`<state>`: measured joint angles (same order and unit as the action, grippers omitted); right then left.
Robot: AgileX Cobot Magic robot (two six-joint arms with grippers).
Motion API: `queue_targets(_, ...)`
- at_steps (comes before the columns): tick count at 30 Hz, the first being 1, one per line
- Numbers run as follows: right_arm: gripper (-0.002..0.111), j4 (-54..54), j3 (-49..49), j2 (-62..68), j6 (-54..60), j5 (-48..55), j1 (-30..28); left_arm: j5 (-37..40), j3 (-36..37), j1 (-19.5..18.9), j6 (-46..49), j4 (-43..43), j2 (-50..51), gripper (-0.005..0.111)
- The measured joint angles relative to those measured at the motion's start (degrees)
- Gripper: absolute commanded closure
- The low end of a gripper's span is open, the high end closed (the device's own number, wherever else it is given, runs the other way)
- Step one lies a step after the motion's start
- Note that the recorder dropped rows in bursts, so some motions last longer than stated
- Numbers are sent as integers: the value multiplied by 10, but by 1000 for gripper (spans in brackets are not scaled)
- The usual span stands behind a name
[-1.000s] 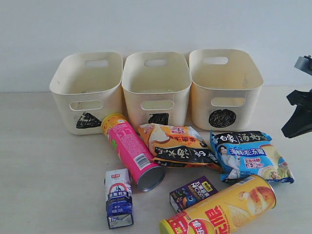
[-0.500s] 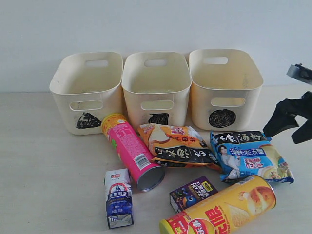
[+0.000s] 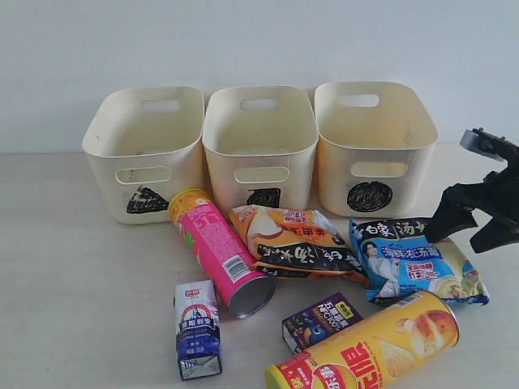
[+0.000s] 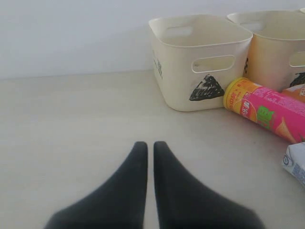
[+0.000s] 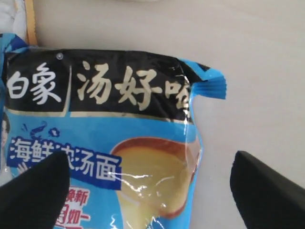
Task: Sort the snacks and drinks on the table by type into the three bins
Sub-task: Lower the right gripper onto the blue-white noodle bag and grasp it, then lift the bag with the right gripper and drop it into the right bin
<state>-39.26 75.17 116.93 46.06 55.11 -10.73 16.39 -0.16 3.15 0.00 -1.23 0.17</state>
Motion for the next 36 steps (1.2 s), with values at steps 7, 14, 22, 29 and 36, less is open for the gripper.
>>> queue_targets(7,26,-6,1,24,3,0,11,0,0,0,0,0,0,102)
queue_targets(14,26,-15,3,36,10,-19,42,0,0,0,0,0,0,102)
queue_targets(22,107,-22,5,46,13,-23,44,0,0,0,0,0,0,102)
queue_targets(29,108,-28,8,45,12,-18,44,0,0,0,0,0,0,102)
queue_targets(36,108,0,7,-12,11,-18,39,0,0,0,0,0,0,102)
